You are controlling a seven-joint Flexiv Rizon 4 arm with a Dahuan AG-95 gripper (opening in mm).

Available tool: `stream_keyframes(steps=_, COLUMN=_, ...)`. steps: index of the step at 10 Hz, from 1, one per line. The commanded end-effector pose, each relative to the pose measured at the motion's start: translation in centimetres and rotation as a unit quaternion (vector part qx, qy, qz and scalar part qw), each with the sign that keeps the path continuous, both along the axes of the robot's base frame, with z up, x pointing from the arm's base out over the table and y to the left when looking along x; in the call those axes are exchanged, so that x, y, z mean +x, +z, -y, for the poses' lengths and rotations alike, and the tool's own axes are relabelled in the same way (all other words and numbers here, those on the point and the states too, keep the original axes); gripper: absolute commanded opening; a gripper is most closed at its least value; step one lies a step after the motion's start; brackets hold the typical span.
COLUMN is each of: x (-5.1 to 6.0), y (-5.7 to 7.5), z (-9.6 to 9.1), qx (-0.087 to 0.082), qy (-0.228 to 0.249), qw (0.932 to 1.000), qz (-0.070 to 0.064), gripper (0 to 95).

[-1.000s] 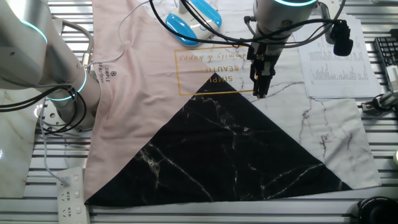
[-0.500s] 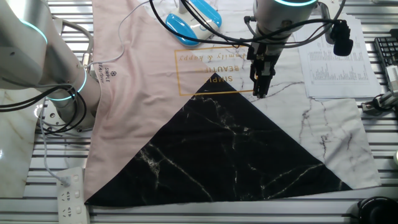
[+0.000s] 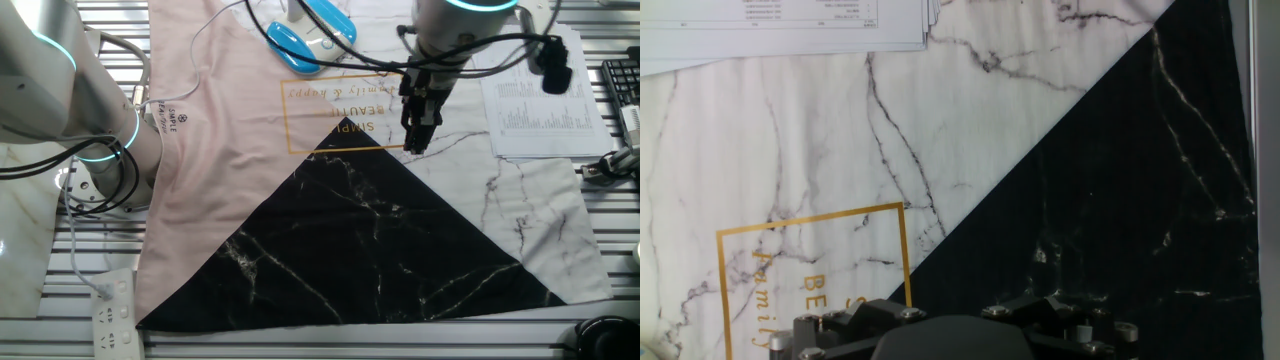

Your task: Turn on the desk lamp by pressing the button

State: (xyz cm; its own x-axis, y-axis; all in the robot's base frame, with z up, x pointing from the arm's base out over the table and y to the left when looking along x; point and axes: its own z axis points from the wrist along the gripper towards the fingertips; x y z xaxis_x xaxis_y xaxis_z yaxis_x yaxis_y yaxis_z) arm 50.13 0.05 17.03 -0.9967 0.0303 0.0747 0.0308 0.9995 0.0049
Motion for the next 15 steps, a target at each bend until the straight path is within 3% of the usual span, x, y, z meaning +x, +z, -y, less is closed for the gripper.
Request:
stream_keyframes(steps=1, x=-0.13, y=-0.02, z=0.06, qx=-0.002, qy=-0.006, qw=1.0000, qz=0.001, gripper=0.0)
stream_keyframes(steps=4, x=-0.18, y=0.05, z=0.12, qx=-0.001, qy=-0.008, qw=0.9999, qz=-0.011, gripper=0.0)
stream_keyframes(steps=15, x=-0.20, y=0.07, z=0.14, qx=-0.003, qy=-0.007, qw=0.9999, qz=-0.011, gripper=0.0)
